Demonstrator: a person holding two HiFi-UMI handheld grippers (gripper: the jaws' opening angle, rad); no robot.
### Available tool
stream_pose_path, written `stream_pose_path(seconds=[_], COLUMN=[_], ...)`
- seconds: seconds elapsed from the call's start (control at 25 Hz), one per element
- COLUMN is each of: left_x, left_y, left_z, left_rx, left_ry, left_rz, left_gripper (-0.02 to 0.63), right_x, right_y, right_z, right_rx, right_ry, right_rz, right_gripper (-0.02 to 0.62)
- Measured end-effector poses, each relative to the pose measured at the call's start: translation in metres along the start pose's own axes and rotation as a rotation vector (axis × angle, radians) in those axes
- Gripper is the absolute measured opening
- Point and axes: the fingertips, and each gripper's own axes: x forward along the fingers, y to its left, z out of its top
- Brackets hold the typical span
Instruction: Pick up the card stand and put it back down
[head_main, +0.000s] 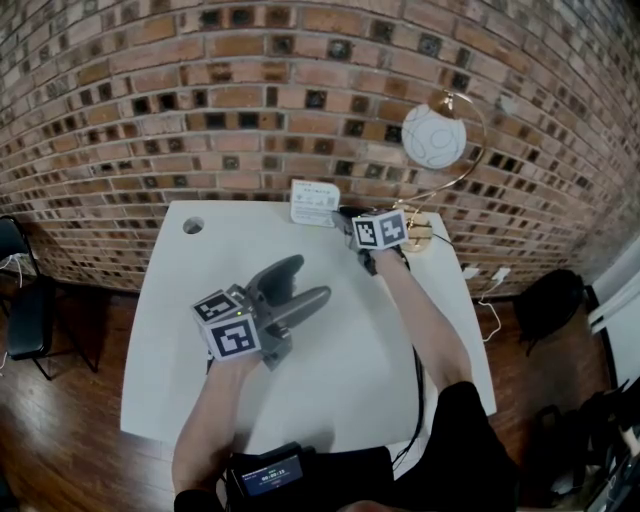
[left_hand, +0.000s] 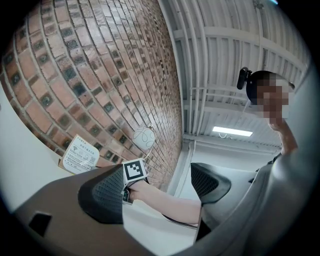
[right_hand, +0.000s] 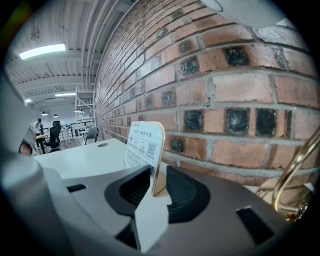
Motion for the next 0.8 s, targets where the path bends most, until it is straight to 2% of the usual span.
stream_pose_path(seconds=[0.8], left_x=[0.0012], left_y=[-0.001], left_z=[0.0009], left_rx=[0.001], left_ry=[-0.001], left_rz=[-0.003], left_gripper=[0.414], right_x=[0.003], right_y=[-0.0043], right_z=[-0.0008], right_rx=[0.026], right_ry=[0.008], right_rz=[-0.003], right_gripper=[0.129])
